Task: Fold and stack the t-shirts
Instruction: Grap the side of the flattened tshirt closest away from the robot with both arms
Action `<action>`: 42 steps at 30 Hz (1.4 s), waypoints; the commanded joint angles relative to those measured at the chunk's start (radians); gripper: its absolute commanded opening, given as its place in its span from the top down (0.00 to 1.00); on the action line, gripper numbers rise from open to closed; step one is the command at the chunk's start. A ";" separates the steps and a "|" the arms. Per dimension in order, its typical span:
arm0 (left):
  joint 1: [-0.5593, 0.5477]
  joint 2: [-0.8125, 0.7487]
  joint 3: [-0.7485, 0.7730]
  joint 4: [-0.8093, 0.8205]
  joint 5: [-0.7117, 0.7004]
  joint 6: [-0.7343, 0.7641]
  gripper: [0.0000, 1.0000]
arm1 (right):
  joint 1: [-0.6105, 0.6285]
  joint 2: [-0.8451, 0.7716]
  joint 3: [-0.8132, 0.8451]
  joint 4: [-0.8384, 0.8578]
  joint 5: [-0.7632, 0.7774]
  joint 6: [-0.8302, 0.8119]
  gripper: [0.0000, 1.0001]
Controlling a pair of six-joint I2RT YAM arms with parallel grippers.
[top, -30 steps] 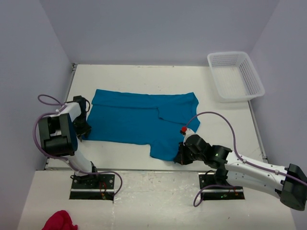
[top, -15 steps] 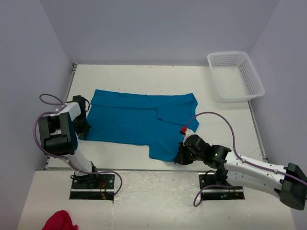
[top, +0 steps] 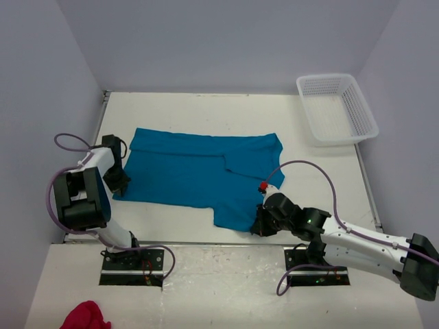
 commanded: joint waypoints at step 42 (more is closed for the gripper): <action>0.116 0.078 -0.004 0.118 0.094 0.087 0.63 | 0.006 -0.031 0.006 0.039 0.005 -0.008 1.00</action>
